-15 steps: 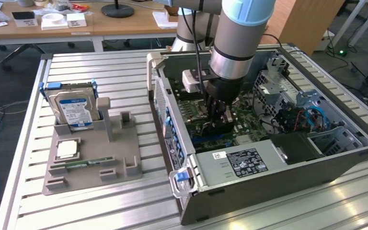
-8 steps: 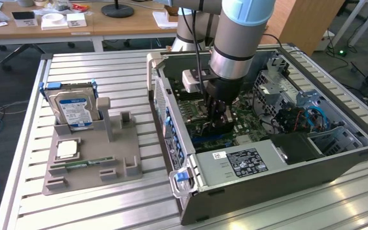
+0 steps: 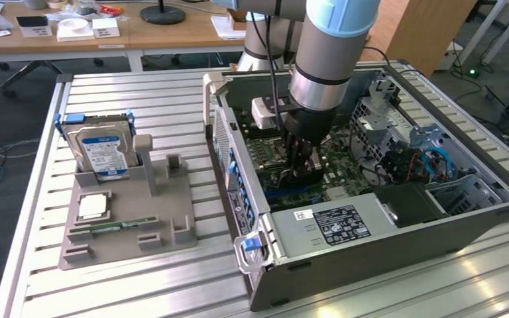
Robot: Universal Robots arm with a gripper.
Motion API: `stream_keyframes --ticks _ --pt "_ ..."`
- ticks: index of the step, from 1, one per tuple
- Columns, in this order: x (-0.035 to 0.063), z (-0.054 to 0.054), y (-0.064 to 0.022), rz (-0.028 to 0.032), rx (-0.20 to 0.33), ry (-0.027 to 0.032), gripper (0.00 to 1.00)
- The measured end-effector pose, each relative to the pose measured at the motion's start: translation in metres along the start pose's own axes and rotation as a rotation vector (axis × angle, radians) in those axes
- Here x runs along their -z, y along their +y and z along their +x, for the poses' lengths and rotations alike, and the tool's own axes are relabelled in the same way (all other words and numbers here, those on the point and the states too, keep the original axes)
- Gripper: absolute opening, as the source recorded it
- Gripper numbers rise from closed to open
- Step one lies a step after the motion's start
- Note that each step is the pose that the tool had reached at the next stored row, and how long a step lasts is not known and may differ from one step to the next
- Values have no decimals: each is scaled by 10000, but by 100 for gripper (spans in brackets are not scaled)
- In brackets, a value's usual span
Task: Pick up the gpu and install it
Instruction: 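Insert the gpu into the slot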
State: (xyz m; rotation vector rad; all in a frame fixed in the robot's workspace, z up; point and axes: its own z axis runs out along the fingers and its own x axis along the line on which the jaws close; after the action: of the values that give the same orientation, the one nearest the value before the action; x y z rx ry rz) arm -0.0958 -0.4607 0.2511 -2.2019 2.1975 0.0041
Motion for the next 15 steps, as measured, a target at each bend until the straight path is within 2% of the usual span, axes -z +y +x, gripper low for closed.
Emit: stream_keyframes --ticks 15 --pt "-4 -3 4 -1 137 11 25"
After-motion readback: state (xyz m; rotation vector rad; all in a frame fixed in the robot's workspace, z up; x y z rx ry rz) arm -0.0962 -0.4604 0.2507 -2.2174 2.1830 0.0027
